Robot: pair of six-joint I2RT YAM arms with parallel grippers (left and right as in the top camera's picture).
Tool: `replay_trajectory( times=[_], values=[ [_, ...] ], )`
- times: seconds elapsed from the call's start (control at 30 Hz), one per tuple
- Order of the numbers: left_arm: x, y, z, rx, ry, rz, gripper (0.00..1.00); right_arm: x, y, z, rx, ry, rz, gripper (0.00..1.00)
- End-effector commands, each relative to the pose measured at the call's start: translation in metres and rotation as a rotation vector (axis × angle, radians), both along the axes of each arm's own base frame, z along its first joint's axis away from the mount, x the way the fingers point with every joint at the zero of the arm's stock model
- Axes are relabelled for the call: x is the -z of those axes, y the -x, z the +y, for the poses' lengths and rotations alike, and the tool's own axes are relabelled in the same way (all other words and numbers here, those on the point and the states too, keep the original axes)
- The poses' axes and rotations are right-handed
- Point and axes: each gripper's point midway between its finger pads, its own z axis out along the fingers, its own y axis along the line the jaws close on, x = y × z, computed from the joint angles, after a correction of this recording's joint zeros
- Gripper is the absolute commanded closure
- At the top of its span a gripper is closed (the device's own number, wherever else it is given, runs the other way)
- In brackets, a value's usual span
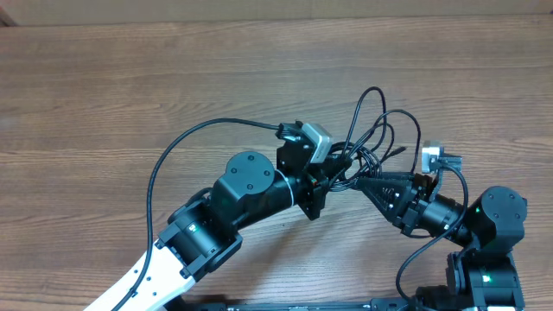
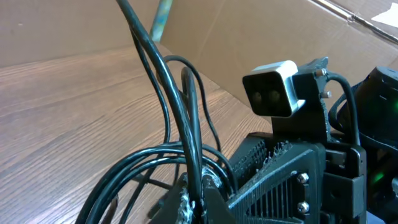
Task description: Untangle cables
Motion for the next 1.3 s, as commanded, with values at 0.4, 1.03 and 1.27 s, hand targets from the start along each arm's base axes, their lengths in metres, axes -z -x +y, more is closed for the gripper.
replay_trajectory(
  times=[0.4,1.03,1.27],
  values=[
    [0.02,0.006,0.002,0.033,-0.084,0.028,0.0,0.002,-0.003,-0.002,0.034,0.011,0.021,0.96],
    [0.088,0.058,0.018,0.316,-0.382,0.041,0.0,0.013,-0.014,-0.011,0.125,0.02,0.081,0.92],
    [0.097,0.05,0.027,0.305,-0.473,-0.052,0.0,0.013,-0.015,-0.012,0.134,-0.003,0.117,0.92]
  ],
)
